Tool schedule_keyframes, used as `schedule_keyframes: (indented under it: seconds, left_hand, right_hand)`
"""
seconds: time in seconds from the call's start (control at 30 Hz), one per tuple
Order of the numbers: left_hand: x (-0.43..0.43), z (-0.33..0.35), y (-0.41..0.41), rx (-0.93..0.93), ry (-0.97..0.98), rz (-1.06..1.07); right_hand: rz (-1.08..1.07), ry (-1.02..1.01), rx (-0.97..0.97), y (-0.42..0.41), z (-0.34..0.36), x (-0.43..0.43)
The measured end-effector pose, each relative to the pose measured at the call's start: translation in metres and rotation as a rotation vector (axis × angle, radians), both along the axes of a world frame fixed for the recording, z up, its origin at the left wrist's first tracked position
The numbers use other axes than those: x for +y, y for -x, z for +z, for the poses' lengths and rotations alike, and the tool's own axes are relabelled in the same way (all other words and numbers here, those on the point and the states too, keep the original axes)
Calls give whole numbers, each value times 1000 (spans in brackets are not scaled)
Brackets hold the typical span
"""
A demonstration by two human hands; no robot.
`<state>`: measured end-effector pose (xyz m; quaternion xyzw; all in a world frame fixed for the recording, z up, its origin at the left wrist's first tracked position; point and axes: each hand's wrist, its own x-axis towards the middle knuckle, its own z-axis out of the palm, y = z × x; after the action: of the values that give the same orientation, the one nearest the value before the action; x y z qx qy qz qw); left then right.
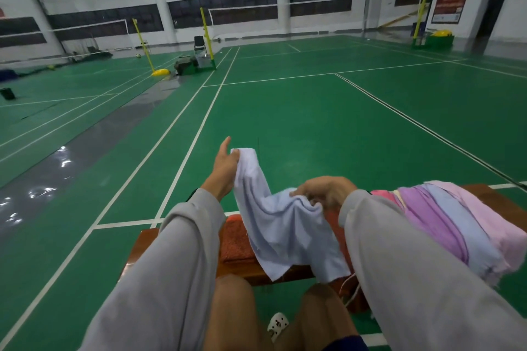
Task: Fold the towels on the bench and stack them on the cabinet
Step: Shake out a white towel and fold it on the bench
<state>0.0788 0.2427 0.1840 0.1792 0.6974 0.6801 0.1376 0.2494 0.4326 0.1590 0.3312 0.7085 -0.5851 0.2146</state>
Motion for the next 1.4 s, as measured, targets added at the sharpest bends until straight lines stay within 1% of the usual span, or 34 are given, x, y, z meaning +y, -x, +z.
schedule_keyframes:
  seconds: [0.1,0.17,0.3,0.37,0.43,0.53,0.57,0.6,0.67,0.7,0.73,0.77,0.8,0.83,0.87,0.9,0.93,0.97,1.0,1.03,1.1,1.13,1.17,1.2,1.27,1.3,1.33,1.37,1.4]
  left_hand:
    - [1,-1,-3,178,138,2]
    - [0,-2,-2,243,230,-27]
    - [-4,0,8,234,306,-33]
    - [-6,3,14,175,309,3]
    - [-11,6,21,14,225,-19]
    - [-24,15,22,-323,-28,-215]
    - [-29,18,21,-379,-108,-278]
    - [-33,21,20,-392,-161,-328]
    - [-37,20,19,-346,-221,-386]
    - [-39,17,20,-314,-199,-409]
    - [-39,14,20,-276,-126,-432]
    - [-38,8,20,-217,-12,-450]
    - [-36,5,20,-137,106,-443]
    - [-33,4,23,-64,178,-367]
    - [-31,8,26,-12,161,-222]
    - [-30,13,29,-40,13,-82]
    - [-30,19,31,-140,-225,5]
    - [-29,22,32,-247,-428,16]
    - [-29,19,29,-364,-511,-44]
    - [-31,7,23,-443,-453,-152]
    - [-33,-28,13,-494,-160,-309]
    - [-35,-42,11,-497,-48,-305]
    - [-36,-49,13,-500,-1,-270]
    - [-38,-48,19,-495,-4,-227]
    - [-39,-25,32,-442,-120,-81]
    - [-40,-9,39,-404,-191,-34]
    - [-42,6,44,-370,-206,-25]
    - [-42,19,48,-336,-161,-33]
    - [-42,28,50,-299,-47,-28]
  right_hand:
    - [-152,206,273,10,4,5]
    - [-224,274,356,15,12,7]
    - [-353,253,468,22,29,8]
    - [-421,206,547,27,32,10]
    - [-451,185,626,30,33,13]
    - [-523,224,686,31,35,19]
    - [-555,230,685,32,35,22]
    - [-576,226,668,32,38,23]
    - [-619,226,656,35,43,27]
    - [-653,227,664,37,46,30]
    - [-667,246,676,38,51,29]
    - [-655,277,690,40,56,28]
    - [-634,310,703,39,62,25]
    - [-616,329,733,41,69,24]
    - [-628,329,776,42,74,26]
    - [-651,342,844,43,78,29]
    - [-659,377,913,42,80,31]
    - [-636,430,956,42,80,32]
    - [-564,436,922,40,78,30]
    - [-476,391,803,37,71,25]
    - [-272,244,528,32,54,15]
    - [-248,230,457,30,49,13]
    - [-291,241,459,31,46,15]
    - [-376,278,527,34,49,20]
    - [-566,359,741,38,59,33]
    - [-623,389,813,40,63,36]
    - [-616,400,824,40,66,38]
    - [-562,398,769,39,66,37]
    - [-463,348,672,36,62,35]
